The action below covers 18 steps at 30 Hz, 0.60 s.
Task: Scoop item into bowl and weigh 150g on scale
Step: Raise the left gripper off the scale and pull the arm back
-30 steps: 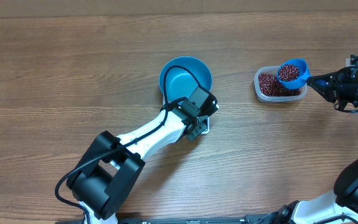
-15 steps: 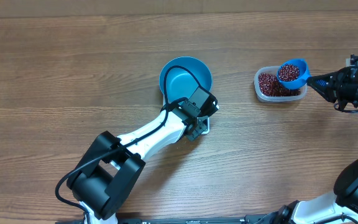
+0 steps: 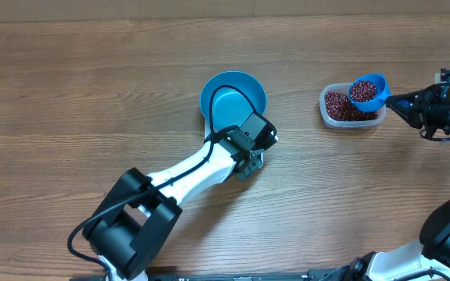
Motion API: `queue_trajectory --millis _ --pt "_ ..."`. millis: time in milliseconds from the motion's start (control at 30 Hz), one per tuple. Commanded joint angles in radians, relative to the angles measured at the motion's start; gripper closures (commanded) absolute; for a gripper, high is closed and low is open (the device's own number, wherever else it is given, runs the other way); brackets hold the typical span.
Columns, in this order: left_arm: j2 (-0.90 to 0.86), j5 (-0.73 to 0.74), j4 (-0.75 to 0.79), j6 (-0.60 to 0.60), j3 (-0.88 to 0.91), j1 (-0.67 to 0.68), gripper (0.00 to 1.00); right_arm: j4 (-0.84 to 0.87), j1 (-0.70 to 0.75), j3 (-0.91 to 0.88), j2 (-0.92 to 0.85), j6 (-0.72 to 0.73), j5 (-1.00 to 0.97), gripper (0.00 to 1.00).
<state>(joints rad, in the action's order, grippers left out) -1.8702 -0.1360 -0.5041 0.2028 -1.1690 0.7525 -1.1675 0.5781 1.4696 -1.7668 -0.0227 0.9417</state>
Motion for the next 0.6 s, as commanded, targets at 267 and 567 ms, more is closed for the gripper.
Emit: queue_trajectory --millis 267,567 --pt "0.201 -0.002 -0.077 0.021 0.008 0.021 0.96 0.010 -0.001 0.002 -0.006 -0.013 0.020 0.96" --pt "0.378 0.001 -0.163 -0.009 0.008 0.020 0.01 0.009 -0.001 0.002 -0.006 -0.013 0.020 0.96"
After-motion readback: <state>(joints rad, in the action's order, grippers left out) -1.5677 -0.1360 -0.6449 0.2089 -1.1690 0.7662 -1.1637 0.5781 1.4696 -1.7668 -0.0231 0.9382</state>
